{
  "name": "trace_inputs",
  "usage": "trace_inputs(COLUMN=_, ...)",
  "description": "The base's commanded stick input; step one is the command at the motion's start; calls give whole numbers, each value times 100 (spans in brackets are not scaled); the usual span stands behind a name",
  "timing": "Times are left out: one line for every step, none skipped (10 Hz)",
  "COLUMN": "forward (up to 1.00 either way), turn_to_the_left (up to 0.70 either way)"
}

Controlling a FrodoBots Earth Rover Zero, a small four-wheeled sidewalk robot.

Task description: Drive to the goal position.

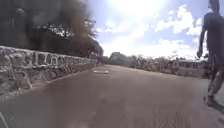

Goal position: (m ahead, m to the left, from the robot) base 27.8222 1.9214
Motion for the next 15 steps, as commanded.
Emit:
trace_inputs(forward=50, turn_to_the_left=0)
trace_inputs(forward=50, turn_to_the_left=0)
trace_inputs(forward=50, turn_to_the_left=0)
trace_inputs(forward=50, turn_to_the_left=0)
trace_inputs(forward=50, turn_to_the_left=0)
trace_inputs(forward=50, turn_to_the_left=0)
trace_inputs(forward=50, turn_to_the_left=0)
trace_inputs(forward=50, turn_to_the_left=0)
trace_inputs(forward=50, turn_to_the_left=0)
trace_inputs(forward=50, turn_to_the_left=0)
trace_inputs(forward=50, turn_to_the_left=0)
trace_inputs(forward=50, turn_to_the_left=0)
trace_inputs(forward=50, turn_to_the_left=0)
trace_inputs(forward=50, turn_to_the_left=0)
trace_inputs(forward=50, turn_to_the_left=0)
